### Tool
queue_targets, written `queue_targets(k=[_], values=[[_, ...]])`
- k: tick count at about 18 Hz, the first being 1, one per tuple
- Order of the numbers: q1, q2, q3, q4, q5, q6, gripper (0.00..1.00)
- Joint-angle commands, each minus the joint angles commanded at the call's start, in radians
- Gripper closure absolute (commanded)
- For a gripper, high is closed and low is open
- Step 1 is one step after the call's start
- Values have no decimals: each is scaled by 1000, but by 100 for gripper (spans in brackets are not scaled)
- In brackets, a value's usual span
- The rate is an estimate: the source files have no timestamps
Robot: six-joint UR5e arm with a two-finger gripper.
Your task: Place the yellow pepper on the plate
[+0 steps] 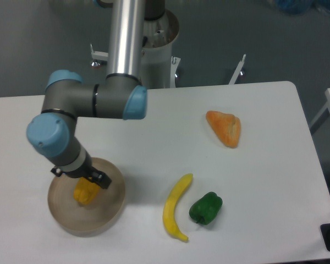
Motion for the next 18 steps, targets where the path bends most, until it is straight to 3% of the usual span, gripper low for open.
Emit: queue_targets(k=[10, 18], values=[[232, 51, 0, 5, 3, 394, 1], [287, 54, 18, 11, 6, 470, 1]])
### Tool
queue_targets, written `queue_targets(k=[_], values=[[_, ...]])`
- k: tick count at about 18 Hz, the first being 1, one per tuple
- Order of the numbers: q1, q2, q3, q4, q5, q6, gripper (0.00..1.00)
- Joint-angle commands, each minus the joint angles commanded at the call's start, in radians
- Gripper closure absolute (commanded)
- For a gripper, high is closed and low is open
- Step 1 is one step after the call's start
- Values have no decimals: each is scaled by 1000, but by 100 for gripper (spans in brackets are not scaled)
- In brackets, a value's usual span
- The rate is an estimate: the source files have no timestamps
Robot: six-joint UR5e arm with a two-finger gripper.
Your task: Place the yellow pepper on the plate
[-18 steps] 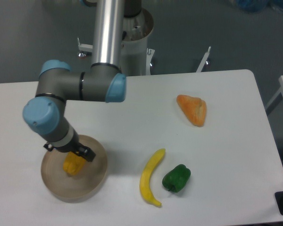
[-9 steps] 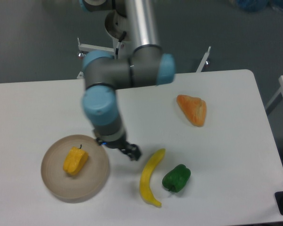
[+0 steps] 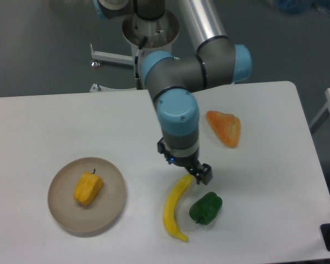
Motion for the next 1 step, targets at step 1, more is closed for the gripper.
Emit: queue_targets(k=[1], values=[[2, 3, 0, 0, 0, -2, 1]])
